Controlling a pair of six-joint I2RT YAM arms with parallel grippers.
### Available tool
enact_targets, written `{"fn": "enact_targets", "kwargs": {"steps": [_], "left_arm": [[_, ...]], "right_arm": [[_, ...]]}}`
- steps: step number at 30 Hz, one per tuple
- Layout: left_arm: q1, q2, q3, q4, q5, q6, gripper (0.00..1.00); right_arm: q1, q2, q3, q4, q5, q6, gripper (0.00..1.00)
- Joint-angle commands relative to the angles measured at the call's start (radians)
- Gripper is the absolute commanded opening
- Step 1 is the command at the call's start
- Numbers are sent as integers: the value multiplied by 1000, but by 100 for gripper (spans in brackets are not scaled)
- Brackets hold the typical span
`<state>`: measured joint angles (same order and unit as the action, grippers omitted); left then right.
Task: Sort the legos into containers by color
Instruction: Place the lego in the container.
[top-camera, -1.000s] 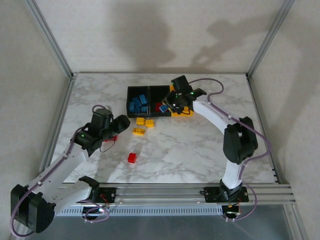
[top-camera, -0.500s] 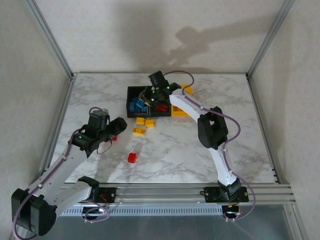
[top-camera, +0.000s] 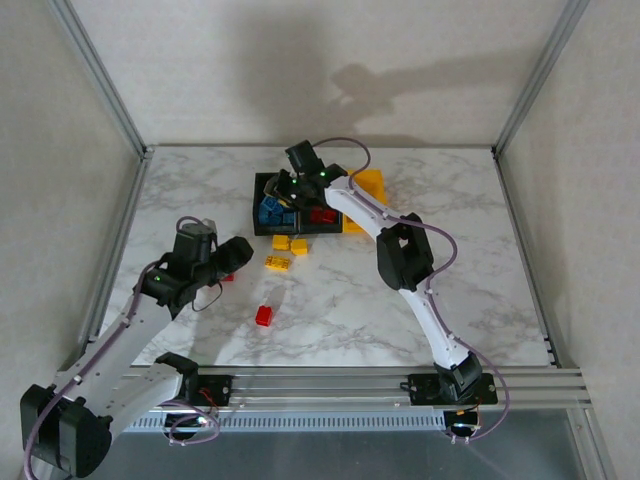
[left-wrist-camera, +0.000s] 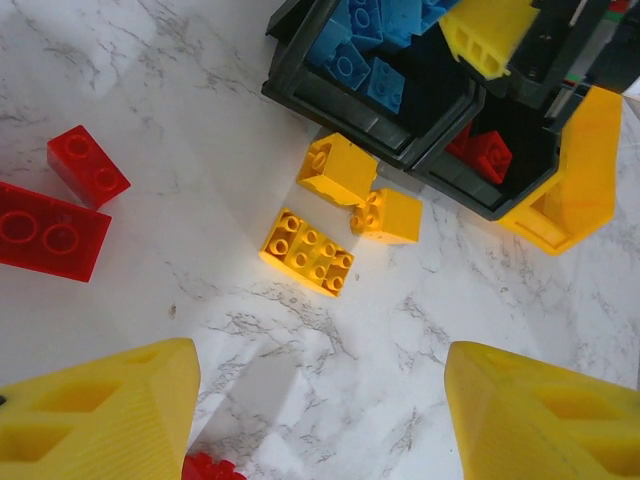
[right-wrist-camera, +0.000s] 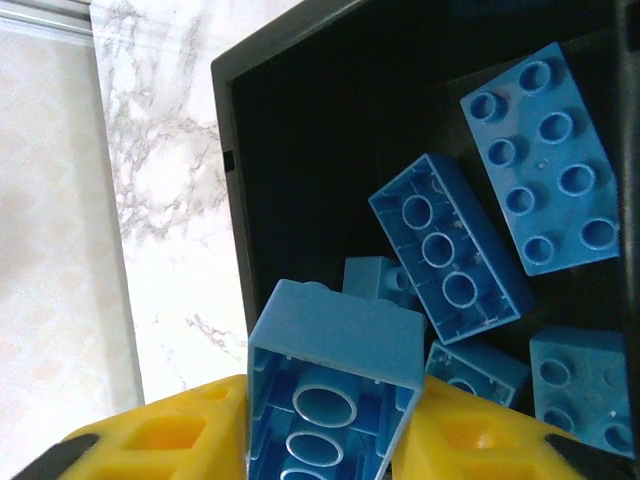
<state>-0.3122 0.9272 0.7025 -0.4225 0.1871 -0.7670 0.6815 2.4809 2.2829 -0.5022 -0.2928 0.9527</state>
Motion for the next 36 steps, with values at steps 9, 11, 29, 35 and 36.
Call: {"fn": "enact_targets", "kwargs": {"steps": [9, 11, 29, 35, 36], "left_arm": [[9, -29, -26, -25, 14, 0, 66], [10, -30, -26, -32, 14, 1, 66], [-80, 59, 4, -44, 24, 76, 71], [-184, 190, 66, -40, -69, 96, 76], [-192, 217, 77, -38, -83, 102, 78]], "right_arm": [[8, -14, 27, -36, 9, -30, 47], [9, -45, 7, -27, 28, -52, 47], [52, -824, -961, 235, 115, -278, 52], [51, -1041, -1265, 252, 174, -299, 58], [51, -1077, -1309, 262, 181, -294, 59]]}}
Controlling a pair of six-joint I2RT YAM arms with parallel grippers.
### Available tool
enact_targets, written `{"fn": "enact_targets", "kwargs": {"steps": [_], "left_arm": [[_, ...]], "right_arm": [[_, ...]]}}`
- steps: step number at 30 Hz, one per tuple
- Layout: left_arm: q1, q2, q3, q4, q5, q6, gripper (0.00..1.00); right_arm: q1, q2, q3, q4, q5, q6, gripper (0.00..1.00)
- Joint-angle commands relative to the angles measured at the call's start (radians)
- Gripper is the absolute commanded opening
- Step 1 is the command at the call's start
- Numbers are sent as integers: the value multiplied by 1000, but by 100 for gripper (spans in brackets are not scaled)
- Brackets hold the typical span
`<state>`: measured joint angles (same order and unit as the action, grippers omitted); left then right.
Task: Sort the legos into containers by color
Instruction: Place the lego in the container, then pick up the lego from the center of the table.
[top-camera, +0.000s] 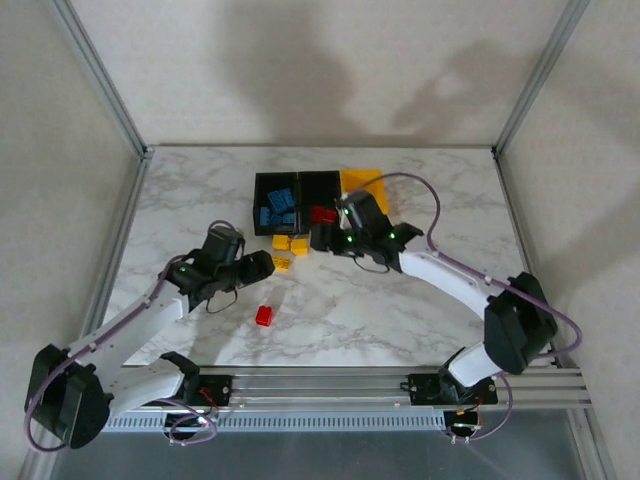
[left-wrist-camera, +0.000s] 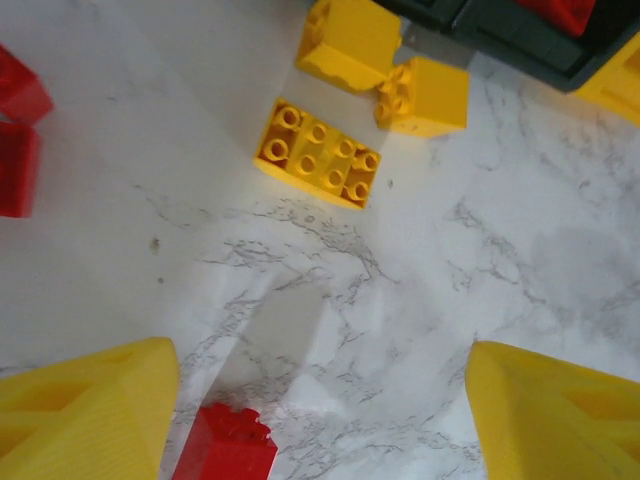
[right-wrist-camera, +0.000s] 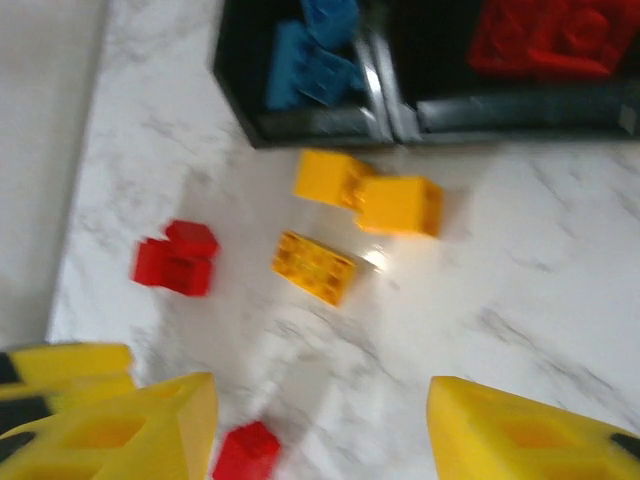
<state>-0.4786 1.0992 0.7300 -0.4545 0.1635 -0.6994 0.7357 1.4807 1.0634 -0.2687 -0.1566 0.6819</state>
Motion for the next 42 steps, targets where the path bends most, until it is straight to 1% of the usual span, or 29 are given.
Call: {"fn": "enact_targets", "kwargs": {"steps": [1, 6, 7, 8, 14, 15, 17, 20, 25, 28, 34, 37, 39, 42], "left_arm": [[-34, 68, 58, -5, -73, 41, 81], [-59, 233, 137, -26, -126, 132, 91], [-64, 266, 154, -32, -129, 150, 97], [-70, 301, 174, -35, -135, 170, 99], [-86, 464, 272, -42, -176, 244, 98], [-86, 495, 289, -42, -177, 256, 98], [-86, 550, 323, -52, -185, 272, 97], [-86, 624, 369, -66, -195, 295, 97], [-86, 702, 422, -84, -204, 314, 96], [-86, 733, 441, -94, -221, 321, 93], [-86, 767, 457, -98, -217, 325, 84], [-86, 765, 453, -101, -214, 326, 77], [-86, 759, 448, -101, -211, 324, 69], [-86, 737, 438, -105, -206, 321, 61]], "right_arm": [[-3, -106, -122, 34, 48, -21, 59], [-15, -248, -254, 7, 89, 6, 60], [-21, -273, -273, 5, 91, 12, 61], [-26, -302, -299, 4, 88, 18, 61], [-36, -463, -420, -23, 96, 52, 62], [-60, -483, -434, -31, 101, 58, 62], [-71, -514, -456, -47, 109, 64, 62], [-86, -543, -475, -62, 112, 68, 61], [-103, -552, -478, -77, 117, 62, 61], [-114, -550, -479, -70, 112, 59, 61], [-136, -545, -477, -69, 98, 47, 60], [-146, -549, -476, -73, 98, 44, 60], [-151, -554, -477, -75, 98, 45, 59], [-156, -553, -481, -68, 91, 43, 59]]}}
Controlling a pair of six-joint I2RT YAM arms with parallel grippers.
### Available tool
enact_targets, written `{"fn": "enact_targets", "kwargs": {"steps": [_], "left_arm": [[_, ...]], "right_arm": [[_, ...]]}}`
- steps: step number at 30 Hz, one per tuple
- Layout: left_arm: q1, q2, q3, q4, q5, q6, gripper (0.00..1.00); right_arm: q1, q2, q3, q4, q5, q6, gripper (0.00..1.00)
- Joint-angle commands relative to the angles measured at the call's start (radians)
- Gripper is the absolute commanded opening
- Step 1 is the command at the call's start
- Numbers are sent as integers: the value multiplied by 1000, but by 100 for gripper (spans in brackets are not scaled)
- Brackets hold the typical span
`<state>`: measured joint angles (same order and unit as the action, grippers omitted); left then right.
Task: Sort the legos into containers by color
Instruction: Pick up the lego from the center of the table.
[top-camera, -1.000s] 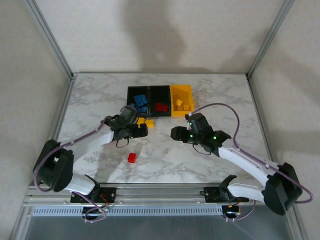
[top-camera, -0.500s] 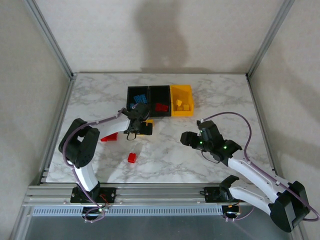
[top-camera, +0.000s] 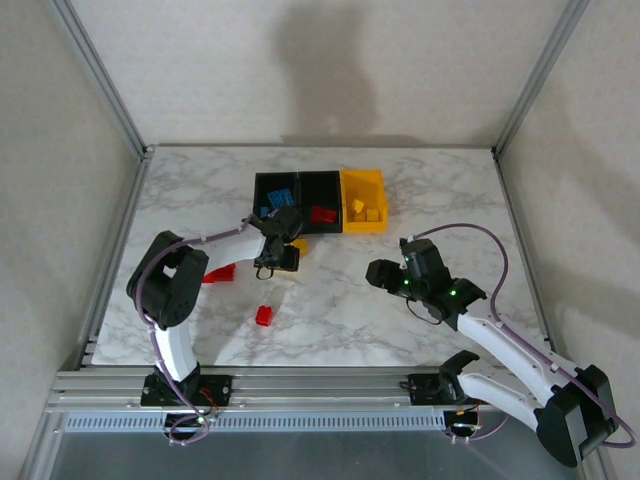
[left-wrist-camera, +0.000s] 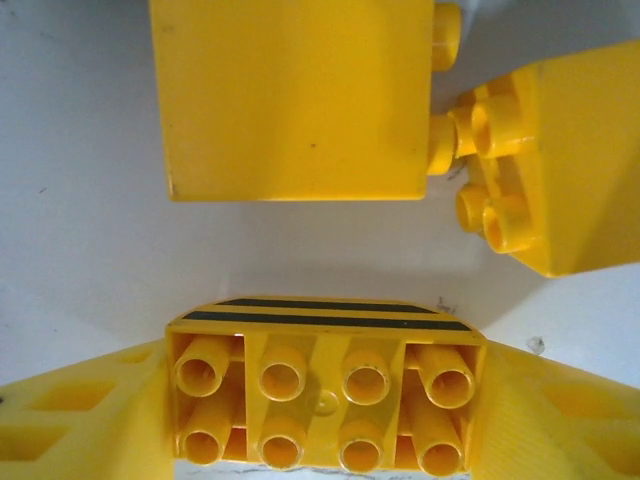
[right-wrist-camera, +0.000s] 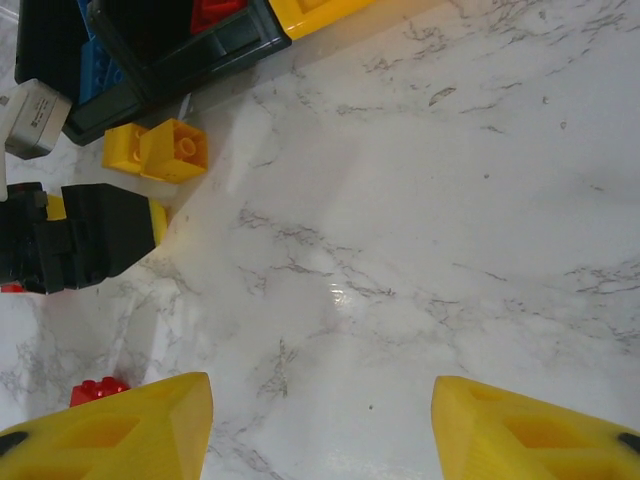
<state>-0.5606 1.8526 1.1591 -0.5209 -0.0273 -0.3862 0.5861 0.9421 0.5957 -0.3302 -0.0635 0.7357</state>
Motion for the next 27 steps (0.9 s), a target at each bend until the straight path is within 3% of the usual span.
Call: {"fn": "enact_targets", "kwargs": {"steps": [1, 11, 15, 20, 27], "left_arm": [[-5, -27, 5, -41, -16, 5, 61], [-39, -154, -10, -64, 6, -35, 57], [-69, -183, 23, -73, 14, -58, 57], [-110, -163, 132, -92, 20, -80, 57], [-168, -31, 378, -120, 17, -93, 57]], "right_arm": [[-8, -13, -15, -3, -12, -12, 59], [-7, -30, -30, 85, -164, -65, 59], [-8, -61, -24, 69, -157, -67, 59], [-11, -109, -24, 48, -145, -42, 59], [-101, -198, -52, 22, -159, 13, 60]]}}
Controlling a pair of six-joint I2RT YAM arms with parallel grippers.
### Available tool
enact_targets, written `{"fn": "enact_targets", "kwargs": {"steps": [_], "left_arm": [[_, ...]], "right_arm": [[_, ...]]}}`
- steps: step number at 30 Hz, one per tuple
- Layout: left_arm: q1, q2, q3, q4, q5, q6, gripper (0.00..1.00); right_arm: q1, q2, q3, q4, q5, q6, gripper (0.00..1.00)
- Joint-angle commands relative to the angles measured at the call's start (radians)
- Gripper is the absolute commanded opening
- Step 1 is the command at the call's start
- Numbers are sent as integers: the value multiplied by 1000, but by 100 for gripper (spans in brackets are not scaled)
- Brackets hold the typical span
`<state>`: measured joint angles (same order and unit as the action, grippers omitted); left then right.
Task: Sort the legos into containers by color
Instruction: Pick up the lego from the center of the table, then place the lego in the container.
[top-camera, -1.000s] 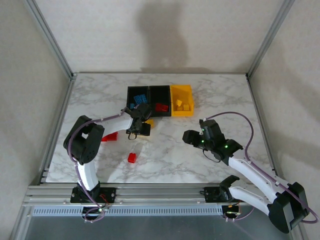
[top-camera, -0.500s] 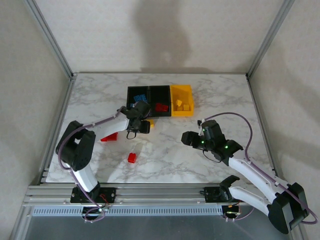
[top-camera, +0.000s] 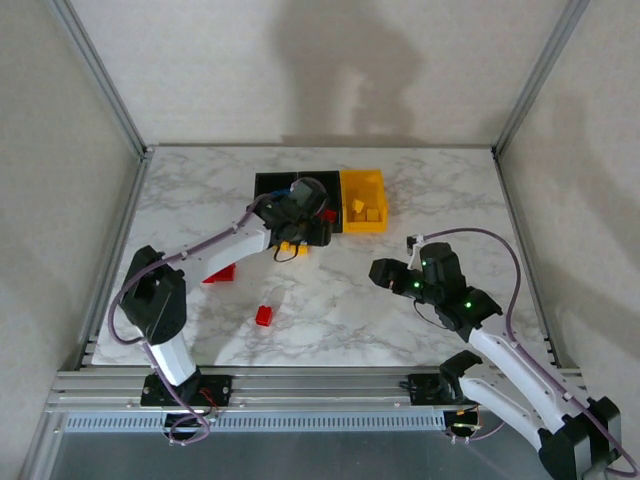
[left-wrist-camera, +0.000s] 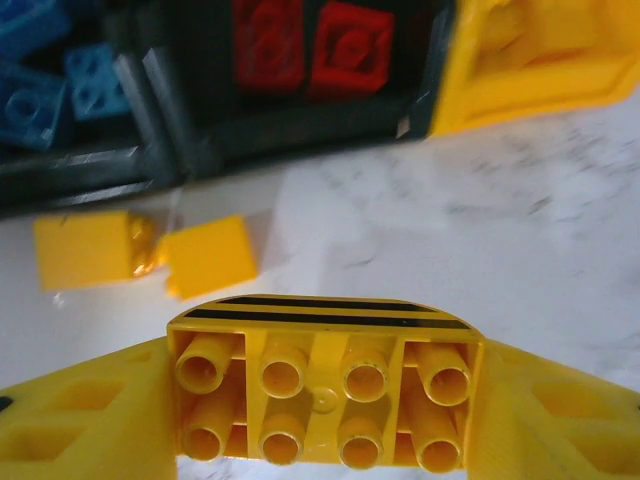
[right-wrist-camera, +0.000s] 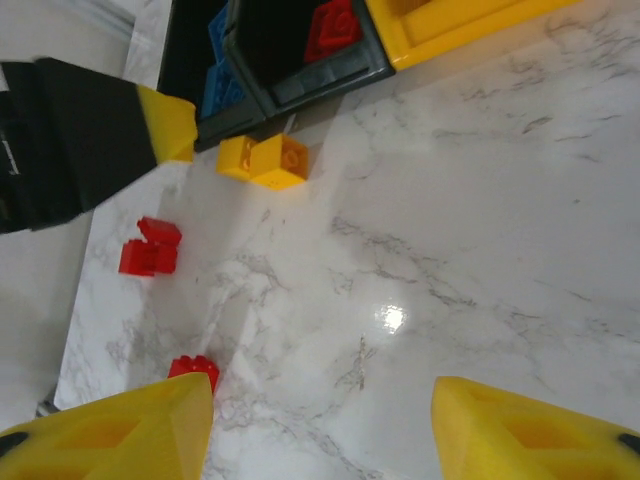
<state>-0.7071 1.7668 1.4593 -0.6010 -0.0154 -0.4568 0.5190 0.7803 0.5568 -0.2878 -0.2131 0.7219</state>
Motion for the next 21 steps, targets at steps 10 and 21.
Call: {"fn": "enact_targets", "kwargs": {"steps": [10, 21], "left_arm": [[-52, 319, 448, -89, -23, -31, 57], [-52, 639, 891, -171, -18, -34, 57]], "right_arm": [[-161, -106, -6, -113, 5, 25, 60], [-178, -140, -20, -144, 7, 33, 59]]}}
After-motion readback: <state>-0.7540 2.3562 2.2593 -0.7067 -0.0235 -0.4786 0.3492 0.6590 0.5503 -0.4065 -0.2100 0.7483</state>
